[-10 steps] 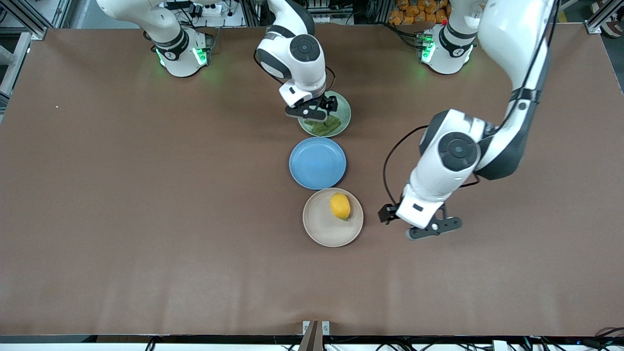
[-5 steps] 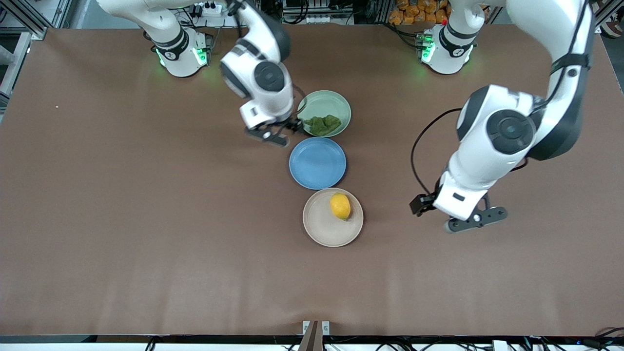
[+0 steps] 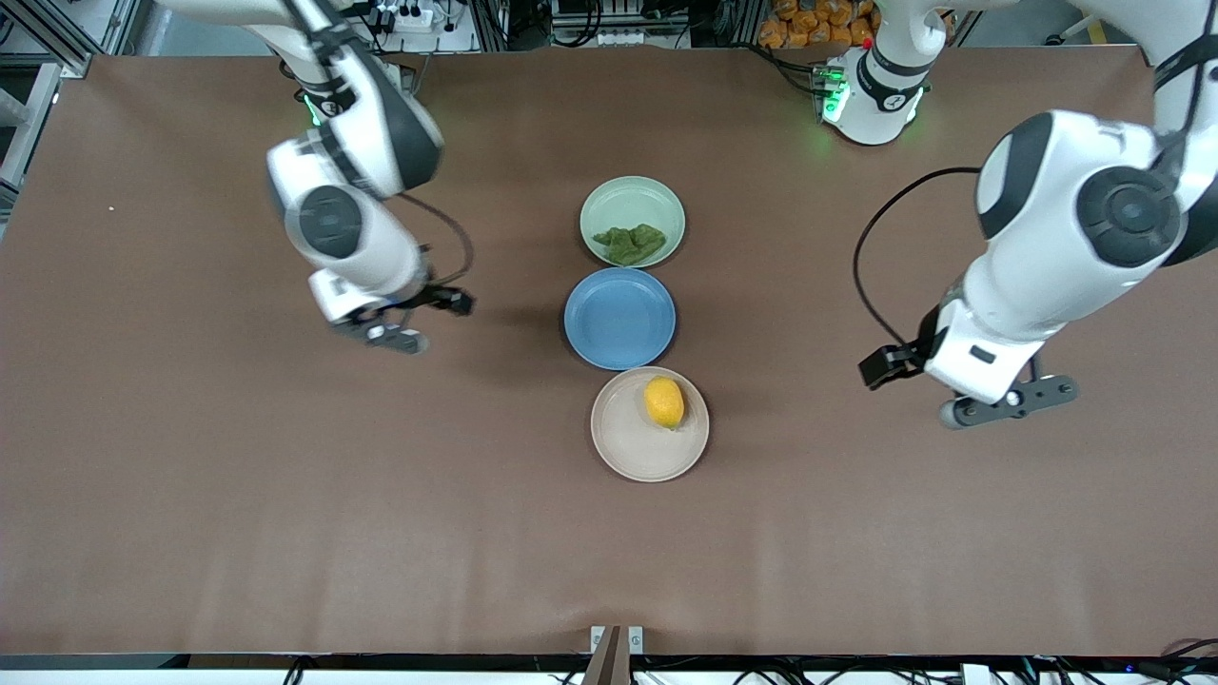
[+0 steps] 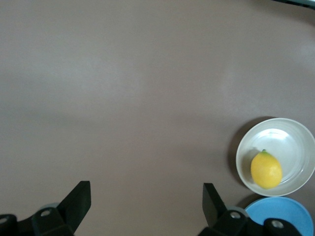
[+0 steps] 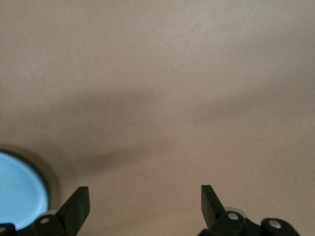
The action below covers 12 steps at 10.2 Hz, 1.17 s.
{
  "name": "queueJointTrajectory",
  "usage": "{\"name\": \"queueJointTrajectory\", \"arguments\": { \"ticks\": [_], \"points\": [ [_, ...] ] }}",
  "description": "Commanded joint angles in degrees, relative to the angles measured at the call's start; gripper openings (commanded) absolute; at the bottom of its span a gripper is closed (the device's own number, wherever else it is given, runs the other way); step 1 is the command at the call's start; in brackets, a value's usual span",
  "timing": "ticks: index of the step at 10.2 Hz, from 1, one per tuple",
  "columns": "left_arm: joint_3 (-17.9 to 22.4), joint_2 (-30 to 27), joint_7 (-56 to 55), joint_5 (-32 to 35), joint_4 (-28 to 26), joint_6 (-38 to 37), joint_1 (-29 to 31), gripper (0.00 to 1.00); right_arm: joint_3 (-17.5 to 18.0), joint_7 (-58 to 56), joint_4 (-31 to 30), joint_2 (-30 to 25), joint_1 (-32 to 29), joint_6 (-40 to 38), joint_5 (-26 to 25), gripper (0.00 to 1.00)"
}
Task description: Place lemon and lettuce in plates
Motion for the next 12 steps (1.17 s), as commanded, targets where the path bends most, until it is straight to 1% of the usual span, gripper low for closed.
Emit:
{"name": "queueJointTrajectory", "arguments": {
  "ticks": [1, 2, 4, 5, 6, 8, 9, 10, 11, 12],
  "points": [
    [-0.34, -1.15, 6.5, -1.37, 1.23, -5.01, 2.32, 1.0, -6.45, -13.57, -0.68, -3.72, -0.8, -0.47, -0.05, 1.0],
    [-0.51, -2.72, 7.31, -1.29, 1.15, -5.55, 3.02, 1.0, -9.88, -19.82, -0.6, -4.77, -0.8, -0.56, 0.48, 1.0],
    [-0.25, -3.62, 7.32, -1.2, 1.15, -6.95, 3.12, 1.0, -15.86, -30.11, 0.54, -6.27, -0.27, -0.65, 0.48, 1.0],
    [-0.25, -4.31, 7.67, -1.29, 1.15, -7.23, 3.64, 1.0, -18.07, -34.6, 2.72, -6.97, -0.1, -1.69, 0.48, 1.0],
    [-0.25, -4.41, 8.19, -1.37, 1.15, -7.23, 3.91, 1.0, -20.0, -37.95, 5.88, -7.07, -0.1, -5.53, 0.4, 1.0],
    [-0.34, -5.8, 8.38, -1.64, 1.15, -7.4, 4.26, 1.0, -22.12, -40.53, 11.25, -7.07, -0.01, -11.26, 0.13, 1.0],
    [-0.25, -7.73, 8.46, -2.68, 1.06, -9.32, 4.87, 1.0, -22.31, -40.19, 13.79, -7.24, 0.08, -15.46, -0.13, 1.0],
    [-0.34, -8.44, 8.9, -2.95, 0.97, -11.25, 6.27, 1.0, -23.26, -39.92, 17.65, -7.24, 0.17, -19.77, -0.13, 1.0],
    [-0.25, -9.32, 10.12, -3.13, 0.97, -12.75, 7.59, 1.0, -23.45, -39.92, 20.12, -7.24, 0.25, -22.51, -0.22, 1.0],
    [-0.34, -10.63, 14.31, -5.31, 1.06, -14.25, 9.78, 1.0, -24.23, -39.83, 21.63, -7.24, 0.86, -24.27, -0.31, 1.0]
  ]
}}
